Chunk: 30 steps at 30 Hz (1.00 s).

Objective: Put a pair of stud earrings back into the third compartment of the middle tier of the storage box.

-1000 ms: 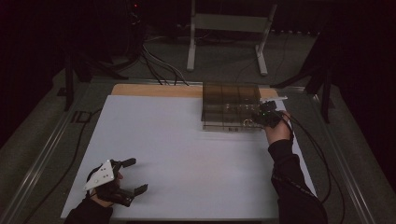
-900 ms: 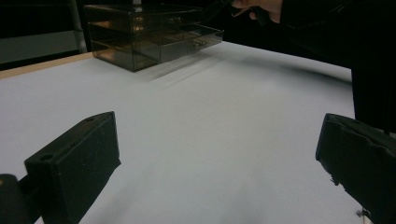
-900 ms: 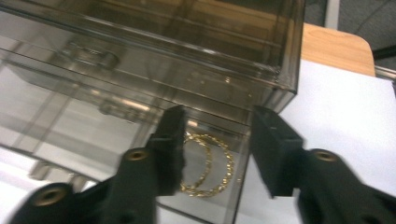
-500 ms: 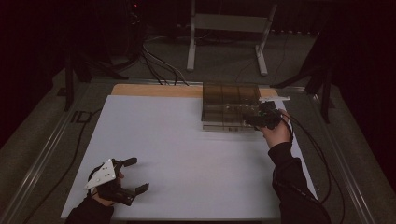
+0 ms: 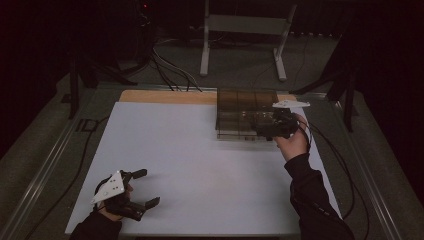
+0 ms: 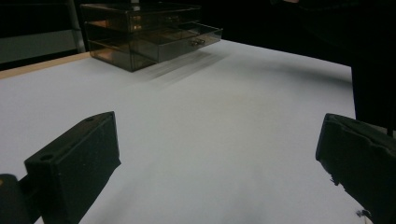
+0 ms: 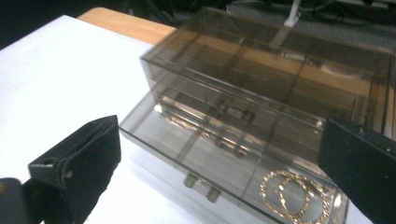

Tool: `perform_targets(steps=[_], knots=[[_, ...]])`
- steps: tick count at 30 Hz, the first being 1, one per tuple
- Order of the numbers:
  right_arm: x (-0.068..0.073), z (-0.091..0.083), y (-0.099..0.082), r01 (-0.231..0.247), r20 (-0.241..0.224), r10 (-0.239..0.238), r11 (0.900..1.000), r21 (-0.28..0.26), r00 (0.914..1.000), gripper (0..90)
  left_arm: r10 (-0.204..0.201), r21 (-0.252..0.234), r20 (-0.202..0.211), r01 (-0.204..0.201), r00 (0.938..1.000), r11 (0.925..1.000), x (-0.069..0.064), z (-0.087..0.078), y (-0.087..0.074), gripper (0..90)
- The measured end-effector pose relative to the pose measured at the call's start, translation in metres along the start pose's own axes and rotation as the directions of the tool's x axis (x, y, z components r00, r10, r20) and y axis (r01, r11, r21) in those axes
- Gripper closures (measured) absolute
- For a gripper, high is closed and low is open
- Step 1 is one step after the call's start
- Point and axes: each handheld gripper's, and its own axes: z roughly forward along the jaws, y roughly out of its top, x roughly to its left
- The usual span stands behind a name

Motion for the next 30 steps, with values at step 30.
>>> perform_targets(steps=[30], knots=[[0.058,0.006,-0.058,0.135,-0.181,-0.137,0.9905,-0.025,0.9738,0.0,-0.006,-0.001,0.004,0.006,1.0,1.0,0.0,-0.002,-0.001,0.6]])
